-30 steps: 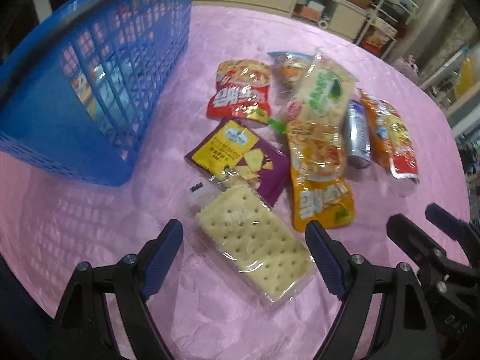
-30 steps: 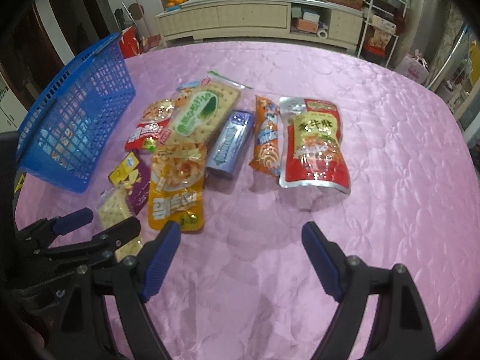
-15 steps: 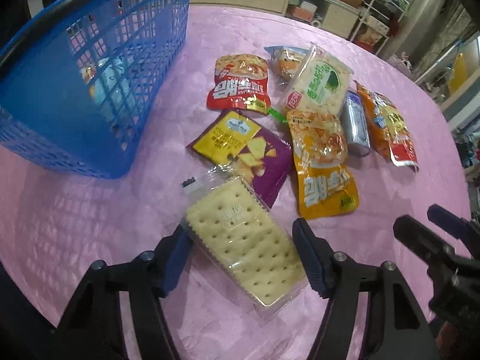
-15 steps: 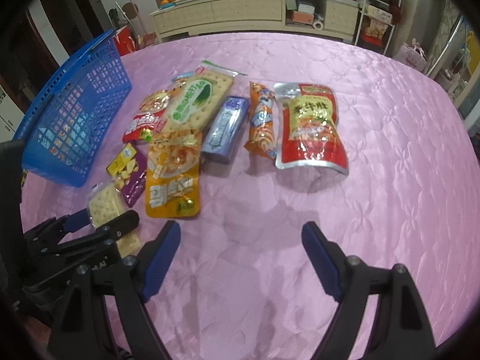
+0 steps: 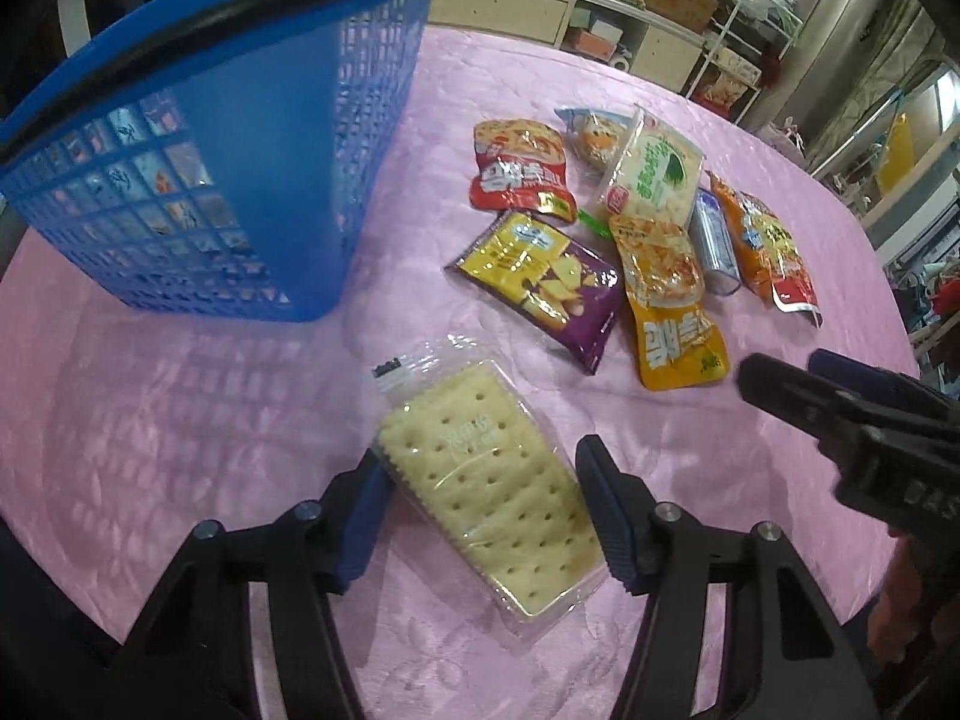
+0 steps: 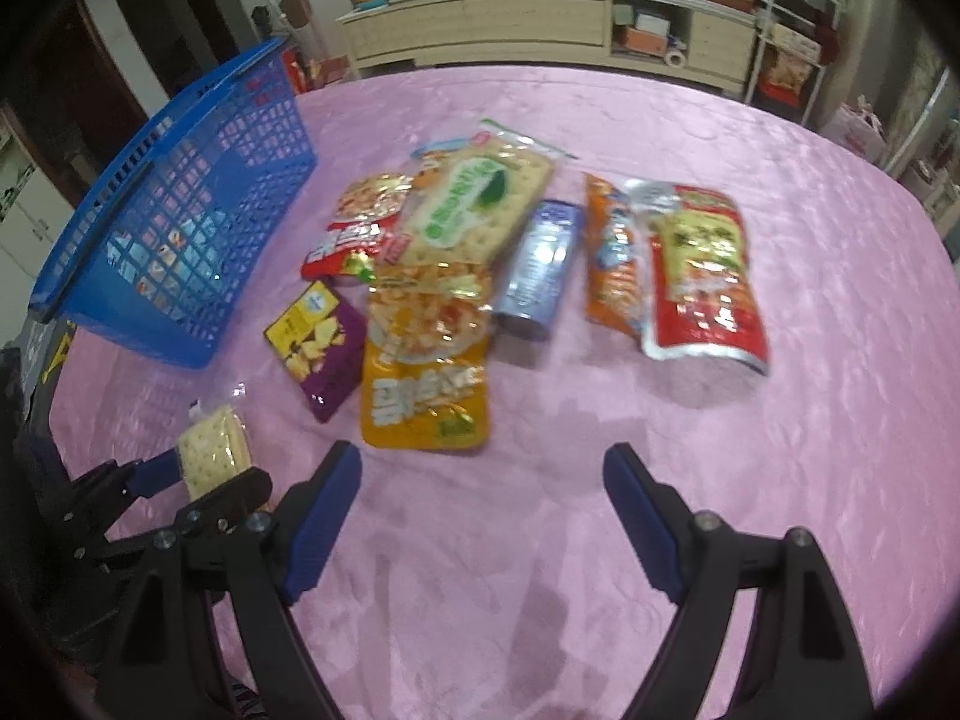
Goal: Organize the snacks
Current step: 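Grasp the orange snack pouch with the right tool, then carry the cracker pack with the left tool while the right tool carries the pouch into the basket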
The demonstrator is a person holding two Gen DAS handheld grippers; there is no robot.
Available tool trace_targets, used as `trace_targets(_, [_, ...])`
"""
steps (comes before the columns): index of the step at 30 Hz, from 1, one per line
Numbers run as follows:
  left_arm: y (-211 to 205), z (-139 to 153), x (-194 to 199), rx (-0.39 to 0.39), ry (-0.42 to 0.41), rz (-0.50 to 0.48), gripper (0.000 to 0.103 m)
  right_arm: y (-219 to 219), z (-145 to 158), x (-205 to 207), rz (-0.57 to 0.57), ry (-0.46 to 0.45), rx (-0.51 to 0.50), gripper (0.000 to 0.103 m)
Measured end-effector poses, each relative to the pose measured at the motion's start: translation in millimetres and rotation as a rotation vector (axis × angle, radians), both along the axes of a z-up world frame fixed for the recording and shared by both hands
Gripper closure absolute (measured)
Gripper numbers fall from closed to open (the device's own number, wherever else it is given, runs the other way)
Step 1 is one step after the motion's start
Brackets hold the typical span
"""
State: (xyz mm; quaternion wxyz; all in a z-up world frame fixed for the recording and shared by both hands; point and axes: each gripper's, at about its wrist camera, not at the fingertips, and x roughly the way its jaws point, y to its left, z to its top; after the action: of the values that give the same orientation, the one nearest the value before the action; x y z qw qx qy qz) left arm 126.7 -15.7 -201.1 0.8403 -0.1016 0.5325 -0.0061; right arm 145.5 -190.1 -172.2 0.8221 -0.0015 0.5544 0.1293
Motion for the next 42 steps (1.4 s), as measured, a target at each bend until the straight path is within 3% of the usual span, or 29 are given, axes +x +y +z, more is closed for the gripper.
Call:
trace_targets(8, [-4.0,0.2,8.6,0.022,-0.026,-0.006,0.045,21.5,-19.4,30.7,0.08,0.04,0.005,0.017])
trace_targets(17, [-0.8,-7.1,16.3,0.023,-0.014,0.005,0.045,43.9,-35.7,48.3,0.158,0.042,-0.078,0.019])
trace_targets(18, [-0.9,-7.2,16.4,0.023,-0.015,0.004,0.045,46.9,-36.7,47.6,0.173,0.031,-0.101,0.021])
trace_targets(20, [-1.1,-7.7,16.8,0.023,-0.014,0.0,0.045,53.9,-36.4,44.1,0.212,-0.004,-0.144,0.039])
trace_targets(22, [-1.3,-6.9,14.2,0.025,-0.016,-0.001,0.045,57.7,-35.7,41.0,0.237,-0.014,-0.145,0.042])
trace_targets(28, [-2.3,-4.2,7.2,0.011,-0.026,-0.019,0.046,55.4,-26.8,29.0,0.256,-0.02,-0.102,0.084])
trace_targets(37, [-4.4,15.8,-13.5,0.002,-0.073,-0.052,0.046,31.0,-4.0,-2.7,0.195,-0.038,-0.076,0.084])
trace_targets(42, [-4.1,37.0,-23.3,-0.015,-0.11,-0.078,0.046,23.2,24.6,-19.2,0.17,-0.081,-0.081,0.084])
